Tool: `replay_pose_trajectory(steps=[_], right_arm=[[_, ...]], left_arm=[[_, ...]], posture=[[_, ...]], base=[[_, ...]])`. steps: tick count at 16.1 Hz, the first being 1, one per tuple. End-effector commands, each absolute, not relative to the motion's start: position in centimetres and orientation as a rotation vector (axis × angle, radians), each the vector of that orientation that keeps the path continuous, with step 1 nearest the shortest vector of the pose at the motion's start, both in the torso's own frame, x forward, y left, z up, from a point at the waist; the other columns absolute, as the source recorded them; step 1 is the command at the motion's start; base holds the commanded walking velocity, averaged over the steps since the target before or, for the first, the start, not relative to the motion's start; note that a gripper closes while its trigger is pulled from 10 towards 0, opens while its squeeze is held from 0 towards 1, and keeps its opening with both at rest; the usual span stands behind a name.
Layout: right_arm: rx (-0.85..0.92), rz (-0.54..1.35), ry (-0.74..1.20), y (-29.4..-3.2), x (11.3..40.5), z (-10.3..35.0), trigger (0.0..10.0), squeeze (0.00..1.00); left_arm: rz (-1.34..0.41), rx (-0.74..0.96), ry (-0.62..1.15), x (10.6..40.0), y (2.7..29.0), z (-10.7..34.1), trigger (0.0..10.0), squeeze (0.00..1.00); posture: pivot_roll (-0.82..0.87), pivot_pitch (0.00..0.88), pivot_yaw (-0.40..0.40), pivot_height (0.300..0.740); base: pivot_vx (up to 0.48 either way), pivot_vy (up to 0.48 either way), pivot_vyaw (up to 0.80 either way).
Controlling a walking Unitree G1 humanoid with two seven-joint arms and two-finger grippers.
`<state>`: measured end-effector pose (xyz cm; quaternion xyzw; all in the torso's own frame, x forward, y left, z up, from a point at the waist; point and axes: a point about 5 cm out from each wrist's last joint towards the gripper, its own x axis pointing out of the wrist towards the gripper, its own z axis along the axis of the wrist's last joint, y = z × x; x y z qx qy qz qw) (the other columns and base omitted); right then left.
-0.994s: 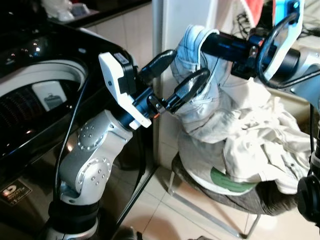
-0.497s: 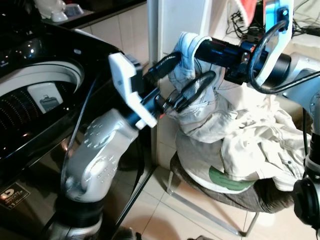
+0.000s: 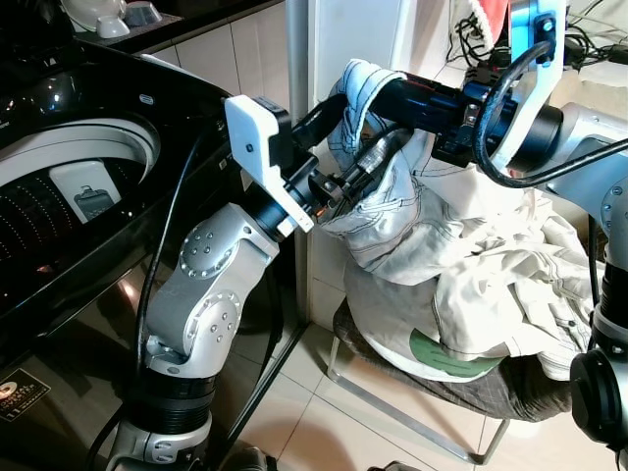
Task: Clothes washing
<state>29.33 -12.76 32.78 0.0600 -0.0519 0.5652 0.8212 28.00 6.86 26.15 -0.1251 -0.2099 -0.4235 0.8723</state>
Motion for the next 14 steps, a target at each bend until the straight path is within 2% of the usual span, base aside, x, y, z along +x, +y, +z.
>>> replay_pose_trajectory(steps=[1, 11, 14], right_arm=[[0.118, 1.247, -0.138, -12.5, 28.6, 33.2, 0.0, 0.00], [0.120, 1.216, -0.161, -12.6, 28.7, 33.5, 0.0, 0.00], [0.115, 1.208, -0.167, -12.6, 28.8, 33.5, 0.0, 0.00]], left_arm=[[-0.833, -0.276, -0.427, 28.4, 7.7, 26.0, 0.0, 0.00], [-0.792, -0.200, -0.392, 29.2, 8.0, 25.0, 0.0, 0.00], [-0.664, -0.188, -0.400, 30.4, 9.1, 25.1, 0.0, 0.00]], posture=[[-0.04, 0.010, 0.027, 0.740], [-0.05, 0.000, 0.035, 0.740], [-0.05, 0.000, 0.040, 0.740]], base=[[0.000, 0.000, 0.00], [0.000, 0.000, 0.00], [0.000, 0.000, 0.00]])
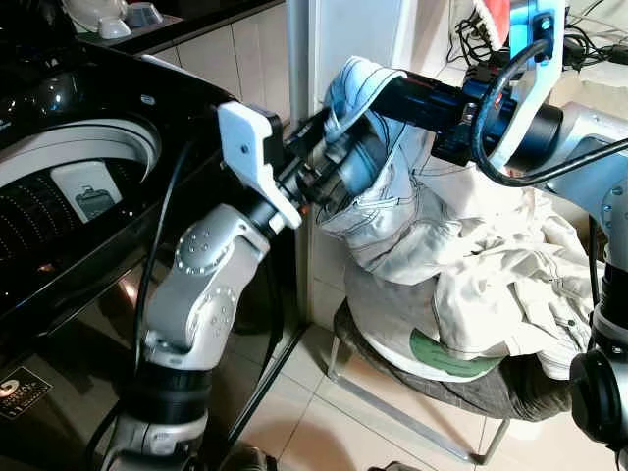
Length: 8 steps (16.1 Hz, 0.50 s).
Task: Clothes washing
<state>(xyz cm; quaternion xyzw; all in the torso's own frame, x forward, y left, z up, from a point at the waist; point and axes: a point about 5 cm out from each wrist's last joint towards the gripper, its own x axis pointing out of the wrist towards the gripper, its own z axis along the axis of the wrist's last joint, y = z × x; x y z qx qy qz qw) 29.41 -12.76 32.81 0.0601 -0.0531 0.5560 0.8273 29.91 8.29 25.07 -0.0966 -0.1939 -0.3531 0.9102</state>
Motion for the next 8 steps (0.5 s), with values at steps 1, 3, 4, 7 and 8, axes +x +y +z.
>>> replay_pose_trajectory(steps=[1, 3, 4, 7, 8], right_arm=[[0.114, 1.205, -0.168, -12.64, 28.81, 33.49, 0.0, 0.00], [0.101, 1.187, -0.175, -12.74, 28.88, 33.42, 4.5, 0.00], [0.087, 1.175, -0.178, -12.78, 28.90, 33.34, 8.2, 0.00], [0.080, 1.153, -0.173, -13.01, 29.05, 33.15, 10.0, 0.77], [0.086, 1.162, -0.177, -13.21, 28.93, 33.20, 10.0, 1.00]], left_arm=[[-0.643, -0.186, -0.405, 30.64, 9.37, 25.19, 0.0, 0.00], [-0.606, -0.193, -0.426, 31.00, 9.98, 25.60, 0.0, 0.00], [-0.603, -0.193, -0.427, 31.06, 10.04, 25.65, 0.0, 0.00], [-0.576, -0.190, -0.429, 31.44, 10.21, 25.62, 0.0, 0.00], [-0.563, -0.189, -0.430, 31.62, 10.31, 25.67, 0.0, 0.00]], posture=[[-0.05, 0.000, 0.040, 0.740], [-0.05, 0.000, 0.042, 0.740], [-0.05, 0.000, 0.045, 0.740], [-0.05, 0.000, 0.054, 0.740], [-0.05, 0.000, 0.054, 0.740]], base=[[0.000, 0.000, 0.00], [0.000, 0.000, 0.00], [0.000, 0.000, 0.00], [0.000, 0.000, 0.00], [0.000, 0.000, 0.00]])
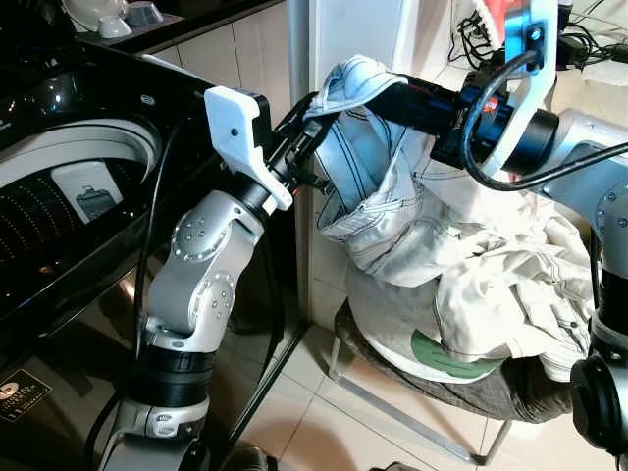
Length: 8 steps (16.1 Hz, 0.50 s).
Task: Clothes washing
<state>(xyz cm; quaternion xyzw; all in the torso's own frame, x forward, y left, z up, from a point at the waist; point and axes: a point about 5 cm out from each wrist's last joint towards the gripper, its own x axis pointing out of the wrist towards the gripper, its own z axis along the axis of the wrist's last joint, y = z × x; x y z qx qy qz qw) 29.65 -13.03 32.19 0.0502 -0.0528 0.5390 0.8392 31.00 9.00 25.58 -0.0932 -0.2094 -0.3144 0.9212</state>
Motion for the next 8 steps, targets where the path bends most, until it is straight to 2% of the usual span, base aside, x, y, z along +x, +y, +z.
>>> replay_pose_trajectory(steps=[1, 5, 6, 8], right_arm=[[0.087, 1.171, -0.183, -13.3, 28.8, 33.3, 10.0, 1.00], [0.012, 1.198, -0.193, -14.1, 27.8, 33.2, 10.0, 0.99], [-0.029, 1.233, -0.182, -14.3, 27.1, 32.9, 10.0, 0.00], [-0.096, 1.375, -0.161, -14.2, 24.8, 32.4, 10.0, 0.00]], left_arm=[[-0.558, -0.188, -0.430, 31.7, 10.4, 25.7, 0.0, 0.00], [-0.535, -0.185, -0.432, 32.1, 10.5, 25.8, 0.0, 0.00], [-0.526, -0.181, -0.430, 32.2, 10.5, 25.8, 0.0, 0.00], [-0.507, -0.148, -0.388, 32.9, 10.6, 25.3, 0.0, 0.00]], posture=[[-0.05, 0.000, 0.058, 0.740], [-0.06, 0.000, 0.061, 0.740], [-0.06, 0.000, 0.068, 0.740], [-0.06, 0.000, 0.068, 0.740]], base=[[0.000, 0.000, 0.00], [0.000, 0.000, 0.00], [0.000, 0.000, 0.00], [0.000, 0.000, 0.00]])
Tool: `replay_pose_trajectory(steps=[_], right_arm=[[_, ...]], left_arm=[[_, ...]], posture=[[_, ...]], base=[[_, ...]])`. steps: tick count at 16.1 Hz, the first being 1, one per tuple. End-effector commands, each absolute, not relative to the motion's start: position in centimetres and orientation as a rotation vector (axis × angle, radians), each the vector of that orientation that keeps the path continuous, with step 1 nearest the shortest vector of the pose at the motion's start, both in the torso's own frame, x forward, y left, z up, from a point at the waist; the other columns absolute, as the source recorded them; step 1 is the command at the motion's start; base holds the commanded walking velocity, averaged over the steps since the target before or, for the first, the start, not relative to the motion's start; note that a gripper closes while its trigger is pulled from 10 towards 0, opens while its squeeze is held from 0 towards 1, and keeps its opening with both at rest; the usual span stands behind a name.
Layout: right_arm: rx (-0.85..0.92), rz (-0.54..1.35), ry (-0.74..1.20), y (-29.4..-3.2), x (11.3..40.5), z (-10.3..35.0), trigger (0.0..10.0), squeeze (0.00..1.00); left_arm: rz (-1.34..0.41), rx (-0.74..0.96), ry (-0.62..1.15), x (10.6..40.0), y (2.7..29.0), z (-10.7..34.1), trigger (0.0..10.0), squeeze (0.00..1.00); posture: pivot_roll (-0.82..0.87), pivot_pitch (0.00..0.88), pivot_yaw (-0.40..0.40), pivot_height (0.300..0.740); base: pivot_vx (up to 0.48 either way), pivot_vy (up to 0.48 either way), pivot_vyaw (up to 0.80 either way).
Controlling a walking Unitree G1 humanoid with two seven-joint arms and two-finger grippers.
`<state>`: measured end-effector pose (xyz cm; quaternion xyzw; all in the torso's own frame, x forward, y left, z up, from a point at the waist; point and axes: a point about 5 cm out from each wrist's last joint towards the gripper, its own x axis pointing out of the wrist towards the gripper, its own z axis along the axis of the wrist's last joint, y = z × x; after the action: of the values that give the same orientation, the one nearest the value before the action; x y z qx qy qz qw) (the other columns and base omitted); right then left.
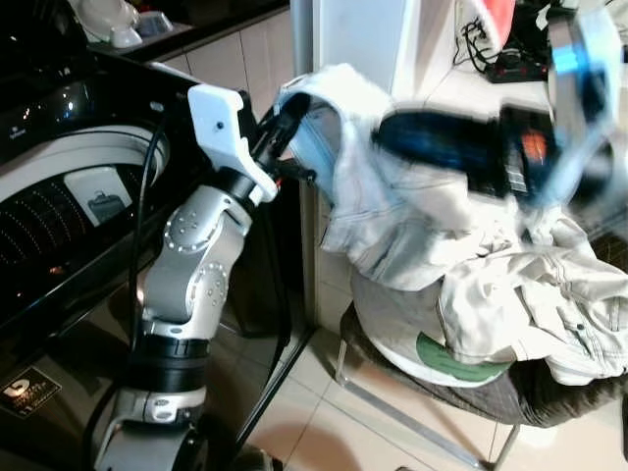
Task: Clothes washing
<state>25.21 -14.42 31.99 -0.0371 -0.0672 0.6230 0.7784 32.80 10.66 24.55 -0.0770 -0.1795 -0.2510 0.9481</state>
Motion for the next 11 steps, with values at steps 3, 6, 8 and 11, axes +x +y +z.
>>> replay_pose_trajectory(steps=[3, 6, 8, 11], right_arm=[[-0.094, 1.493, -0.191, -14.0, 22.9, 32.5, 10.0, 0.00], [-0.099, 1.215, -0.196, -14.9, 25.8, 32.6, 10.0, 0.00], [-0.081, 1.092, -0.188, -15.5, 27.1, 32.7, 10.0, 0.00], [-0.173, 0.977, -0.092, -16.4, 27.9, 31.3, 10.0, 0.00]], left_arm=[[-0.583, -0.062, -0.326, 33.5, 9.7, 24.8, 0.0, 0.00], [-0.371, 0.197, -0.397, 37.4, 14.1, 29.3, 0.0, 0.00], [0.062, 0.549, -0.587, 38.2, 20.6, 37.1, 0.0, 0.00], [0.561, 0.931, -0.831, 33.9, 26.4, 47.7, 0.0, 0.00]], posture=[[-0.07, 0.000, 0.087, 0.740], [-0.08, 0.000, 0.087, 0.740], [-0.08, 0.000, 0.094, 0.740], [-0.08, 0.000, 0.101, 0.740]], base=[[0.000, 0.000, 0.00], [0.000, 0.000, 0.00], [0.000, 0.000, 0.00], [0.000, 0.000, 0.00]])
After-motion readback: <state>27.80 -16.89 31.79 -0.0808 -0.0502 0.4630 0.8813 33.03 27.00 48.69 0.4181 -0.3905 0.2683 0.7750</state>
